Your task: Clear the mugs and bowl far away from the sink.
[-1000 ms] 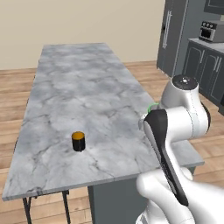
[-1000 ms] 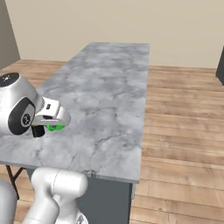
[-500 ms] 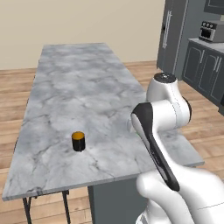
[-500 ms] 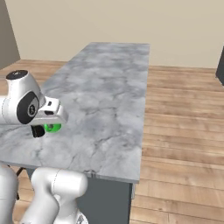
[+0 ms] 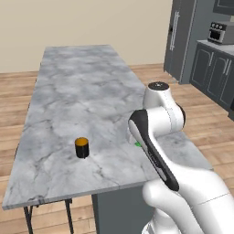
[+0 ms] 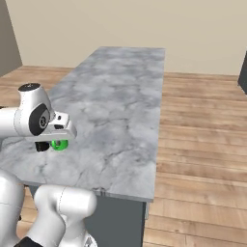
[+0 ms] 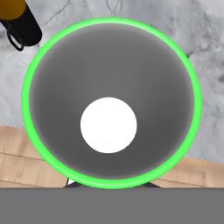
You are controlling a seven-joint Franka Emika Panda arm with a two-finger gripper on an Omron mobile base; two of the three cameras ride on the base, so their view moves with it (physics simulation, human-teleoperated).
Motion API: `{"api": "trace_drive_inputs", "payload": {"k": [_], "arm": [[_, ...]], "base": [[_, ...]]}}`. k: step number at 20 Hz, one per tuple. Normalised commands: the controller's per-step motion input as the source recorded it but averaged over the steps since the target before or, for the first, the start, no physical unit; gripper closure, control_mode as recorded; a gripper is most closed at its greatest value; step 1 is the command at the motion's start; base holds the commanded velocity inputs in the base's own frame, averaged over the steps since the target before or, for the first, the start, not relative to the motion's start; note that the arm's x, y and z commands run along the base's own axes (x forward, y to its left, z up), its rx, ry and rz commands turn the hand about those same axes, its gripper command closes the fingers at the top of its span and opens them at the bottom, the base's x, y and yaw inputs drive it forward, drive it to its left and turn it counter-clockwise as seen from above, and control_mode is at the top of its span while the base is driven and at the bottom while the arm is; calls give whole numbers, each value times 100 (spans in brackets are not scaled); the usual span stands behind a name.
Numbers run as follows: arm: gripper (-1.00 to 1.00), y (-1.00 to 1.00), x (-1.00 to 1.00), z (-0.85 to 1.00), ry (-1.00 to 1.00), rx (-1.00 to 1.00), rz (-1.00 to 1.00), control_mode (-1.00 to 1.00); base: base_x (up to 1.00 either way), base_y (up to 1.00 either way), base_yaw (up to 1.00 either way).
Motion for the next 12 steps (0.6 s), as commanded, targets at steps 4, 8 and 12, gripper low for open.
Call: {"api": "trace_drive_inputs", "payload": {"k": [4, 8, 12], "arm": [[100, 0, 17, -24, -1, 0, 7, -100], [100, 0, 16, -29, -4, 0, 7, -100], [100, 0, 18, -35, -3, 0, 7, -100]], "base": [[0, 0, 0], [0, 0, 0], [0, 0, 0]]}}
